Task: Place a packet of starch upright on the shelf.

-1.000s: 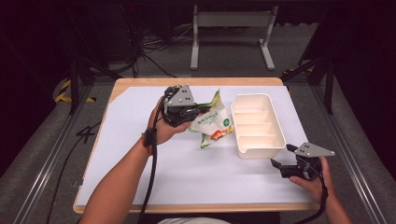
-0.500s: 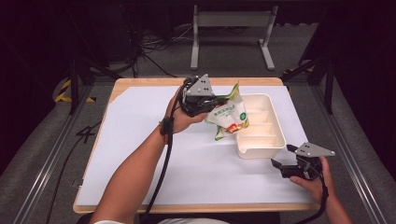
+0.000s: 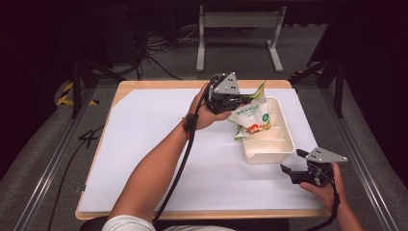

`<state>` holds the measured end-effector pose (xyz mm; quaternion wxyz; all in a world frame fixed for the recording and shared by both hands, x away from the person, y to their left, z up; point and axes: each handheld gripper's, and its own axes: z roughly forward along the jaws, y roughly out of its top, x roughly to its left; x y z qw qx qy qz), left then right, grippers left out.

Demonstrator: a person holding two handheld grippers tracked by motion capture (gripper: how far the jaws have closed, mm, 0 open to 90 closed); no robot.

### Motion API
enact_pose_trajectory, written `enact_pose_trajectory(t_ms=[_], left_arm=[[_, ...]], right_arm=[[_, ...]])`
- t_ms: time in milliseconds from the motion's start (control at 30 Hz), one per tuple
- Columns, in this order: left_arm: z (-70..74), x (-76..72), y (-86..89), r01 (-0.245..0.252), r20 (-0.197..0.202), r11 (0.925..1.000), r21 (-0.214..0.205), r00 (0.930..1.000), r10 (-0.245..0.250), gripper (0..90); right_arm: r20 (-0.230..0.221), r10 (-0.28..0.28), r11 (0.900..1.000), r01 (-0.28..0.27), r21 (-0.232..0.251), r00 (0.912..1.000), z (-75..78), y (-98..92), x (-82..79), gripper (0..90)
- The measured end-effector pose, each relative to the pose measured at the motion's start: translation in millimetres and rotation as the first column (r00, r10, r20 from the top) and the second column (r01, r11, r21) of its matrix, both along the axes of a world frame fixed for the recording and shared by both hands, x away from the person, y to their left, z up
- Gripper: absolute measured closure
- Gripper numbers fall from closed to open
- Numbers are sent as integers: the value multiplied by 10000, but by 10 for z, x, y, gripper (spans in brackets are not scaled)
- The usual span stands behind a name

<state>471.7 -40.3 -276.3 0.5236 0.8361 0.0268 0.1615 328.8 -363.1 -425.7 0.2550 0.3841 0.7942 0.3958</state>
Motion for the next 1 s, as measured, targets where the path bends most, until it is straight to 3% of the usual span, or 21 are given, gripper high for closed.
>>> enact_pose_trajectory(t_ms=[267, 600, 767, 900, 1000], left_arm=[[-49, 64, -185, 99, -3, 9999, 51, 10000, -99, 895], [-26, 137, -352, 329, -91, 9991, -268, 9994, -331, 893], [-30, 112, -456, 621, 51, 9981, 52, 9981, -621, 892], [-56, 100, -494, 1033, 23, 9945, 143, 9946, -1034, 891], [-59, 96, -502, 1072, -84, 9942, 111, 9942, -1072, 890]], right_arm=[[-53, 3, 10000, -3, 40, 10000, -5, -6, -7, 152], [-125, 0, 10000, 0, 67, 9999, -15, -13, 0, 152], [-180, 24, 10000, -22, 73, 9998, -22, -14, -2, 152], [-180, 58, 9999, -56, 99, 9998, -21, -21, -7, 152], [-200, 87, 9999, -85, 66, 9998, -24, -17, -9, 152]])
